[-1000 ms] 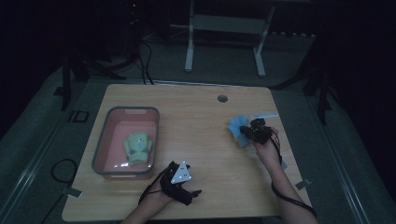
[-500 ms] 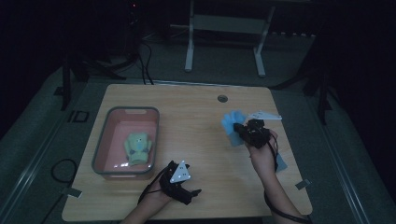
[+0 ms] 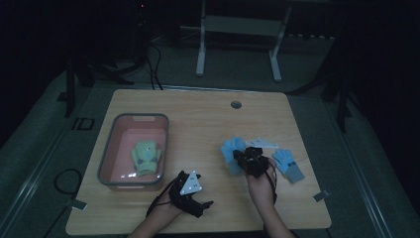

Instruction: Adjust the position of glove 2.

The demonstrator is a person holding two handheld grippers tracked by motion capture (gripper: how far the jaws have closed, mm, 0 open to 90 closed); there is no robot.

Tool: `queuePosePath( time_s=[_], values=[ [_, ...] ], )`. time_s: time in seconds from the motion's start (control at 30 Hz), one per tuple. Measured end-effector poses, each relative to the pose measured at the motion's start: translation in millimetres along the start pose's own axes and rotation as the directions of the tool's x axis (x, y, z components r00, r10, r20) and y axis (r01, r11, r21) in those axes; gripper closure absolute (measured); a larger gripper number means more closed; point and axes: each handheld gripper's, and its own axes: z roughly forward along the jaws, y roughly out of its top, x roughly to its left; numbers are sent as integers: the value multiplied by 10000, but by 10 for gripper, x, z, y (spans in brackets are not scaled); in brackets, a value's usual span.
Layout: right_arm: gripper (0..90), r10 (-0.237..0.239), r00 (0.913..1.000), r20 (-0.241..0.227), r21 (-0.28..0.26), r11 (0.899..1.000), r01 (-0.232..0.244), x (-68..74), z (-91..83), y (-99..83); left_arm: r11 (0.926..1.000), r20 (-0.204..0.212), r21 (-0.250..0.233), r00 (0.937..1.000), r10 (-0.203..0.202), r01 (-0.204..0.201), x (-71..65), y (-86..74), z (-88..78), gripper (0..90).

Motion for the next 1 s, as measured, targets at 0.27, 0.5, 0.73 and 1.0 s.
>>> queuePosePath(
  time_s=[0.27,0.5,0.73,1.0],
  values=[
    [875,296,9995,-86,549,9981,-291,143,219,-284,10000,10,-21,10000,-5,5,-4,1,-13,46],
    [870,434,9985,325,560,9974,-452,189,338,-462,10000,-18,1,10000,-41,41,-4,-3,-12,46],
    [806,486,9977,463,449,9977,-507,195,396,-538,10000,-33,37,10000,-13,14,-2,-7,-10,47],
    [560,354,9992,-173,332,9988,-348,156,273,-416,10000,2,20,10000,-10,10,1,-9,-12,46]
  ],
)
